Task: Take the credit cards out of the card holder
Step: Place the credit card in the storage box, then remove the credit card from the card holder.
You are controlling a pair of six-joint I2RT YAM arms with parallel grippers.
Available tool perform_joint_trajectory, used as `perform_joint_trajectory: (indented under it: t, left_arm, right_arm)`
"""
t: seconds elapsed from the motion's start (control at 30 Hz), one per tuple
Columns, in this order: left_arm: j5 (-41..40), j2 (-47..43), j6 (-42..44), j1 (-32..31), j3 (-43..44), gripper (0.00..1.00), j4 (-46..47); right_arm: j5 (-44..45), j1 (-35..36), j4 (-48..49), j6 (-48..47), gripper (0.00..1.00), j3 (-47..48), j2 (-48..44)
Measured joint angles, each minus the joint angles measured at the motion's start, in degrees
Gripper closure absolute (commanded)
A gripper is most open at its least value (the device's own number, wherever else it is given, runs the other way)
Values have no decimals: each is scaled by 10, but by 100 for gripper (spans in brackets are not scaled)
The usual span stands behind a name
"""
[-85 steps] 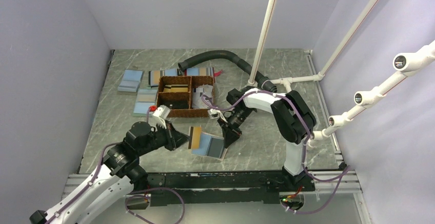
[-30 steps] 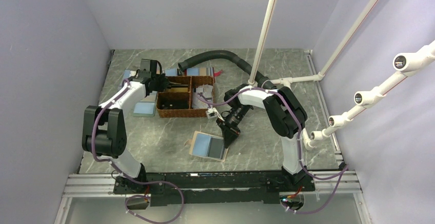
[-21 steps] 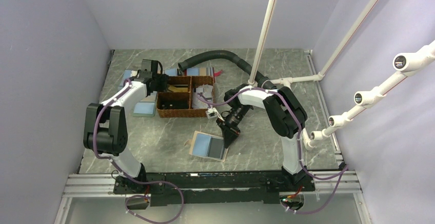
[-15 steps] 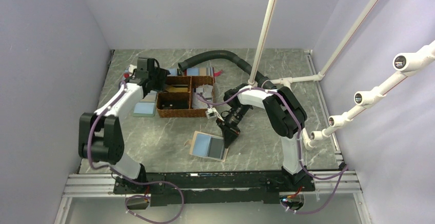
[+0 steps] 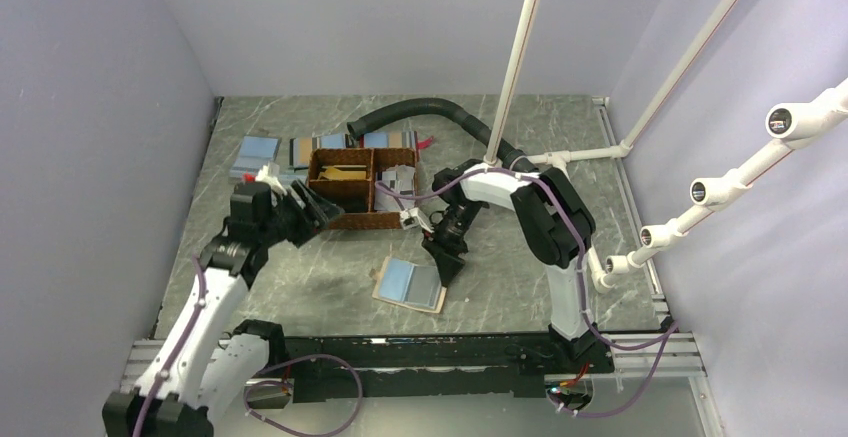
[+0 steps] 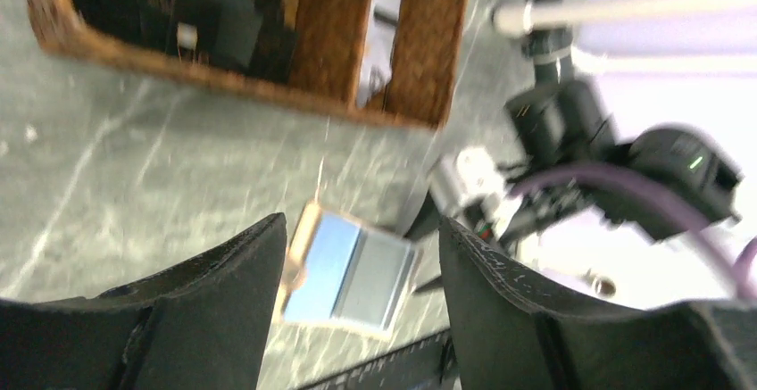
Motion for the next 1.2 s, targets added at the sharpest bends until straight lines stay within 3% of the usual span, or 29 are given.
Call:
perform_joint_trajectory:
  t: [0.17, 0.27, 0.47, 0.67, 0.87, 1.0, 1.2]
  left_arm:
    - [35, -123, 25, -33, -68, 31, -60]
    - [36, -176, 32, -65, -83, 25, -72]
    - [18, -173, 26, -161, -108, 23, -44]
    - [-82, -7, 21, -343, -91, 21, 2]
    - [-211, 242, 4, -494, 28, 18, -1]
    - [-257, 363, -7, -541, 113, 18, -6]
    - [-276, 424, -5, -547, 130, 24, -9]
  right_arm:
    - [61, -6, 41, 47, 33, -3, -48]
    - [76, -20, 61, 59, 34, -6, -73]
    - [47, -34, 90, 63, 39, -70, -156]
    - [-14, -41, 123, 89, 39, -142, -221]
    - [-35, -113, 155, 116, 41, -148, -220]
    - [-41, -137, 173, 126, 41, -155, -220]
    - [-49, -136, 181, 133, 41, -172, -219]
